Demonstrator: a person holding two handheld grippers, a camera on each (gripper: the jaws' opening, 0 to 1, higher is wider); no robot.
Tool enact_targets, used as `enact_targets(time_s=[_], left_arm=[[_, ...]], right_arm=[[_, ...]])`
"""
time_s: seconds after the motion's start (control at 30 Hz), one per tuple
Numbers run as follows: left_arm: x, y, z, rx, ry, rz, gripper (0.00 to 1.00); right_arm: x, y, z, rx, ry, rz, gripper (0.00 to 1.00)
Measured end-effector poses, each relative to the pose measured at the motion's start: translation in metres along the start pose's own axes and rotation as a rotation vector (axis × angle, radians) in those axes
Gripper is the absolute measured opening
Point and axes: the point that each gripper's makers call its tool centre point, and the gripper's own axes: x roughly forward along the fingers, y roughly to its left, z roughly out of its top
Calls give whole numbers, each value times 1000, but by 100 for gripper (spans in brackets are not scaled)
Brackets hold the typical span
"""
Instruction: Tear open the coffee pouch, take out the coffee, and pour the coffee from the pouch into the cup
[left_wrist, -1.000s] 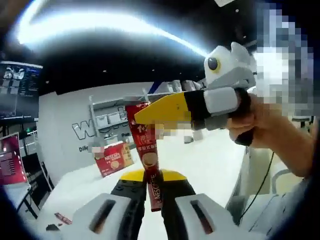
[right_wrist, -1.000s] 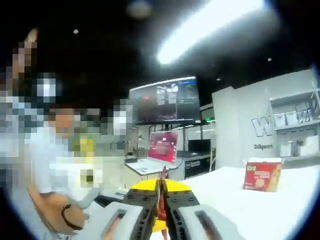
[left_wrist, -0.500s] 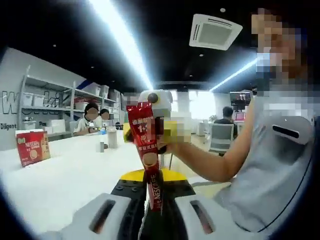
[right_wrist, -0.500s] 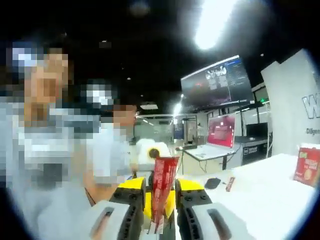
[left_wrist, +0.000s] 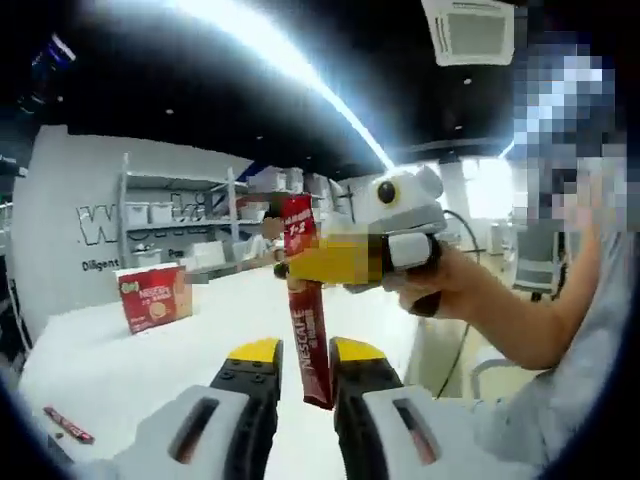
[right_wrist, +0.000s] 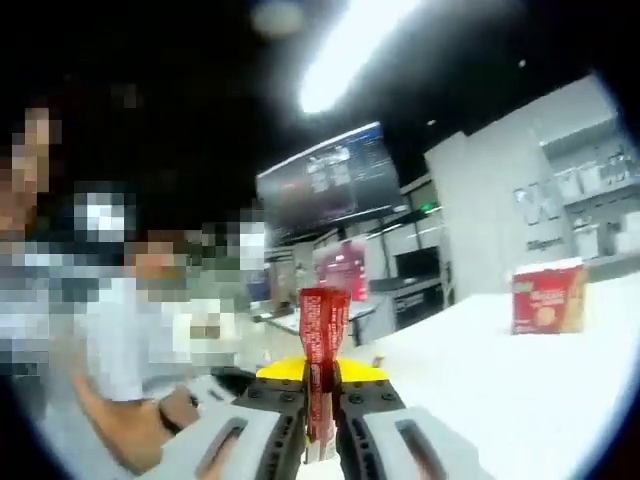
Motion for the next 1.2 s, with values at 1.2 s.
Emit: enact_targets(time_s=[1.2], left_arm=[[-38, -56, 10, -291, -137, -583, 12]], right_arm=[[-32, 72, -1, 19, -16, 437, 21]])
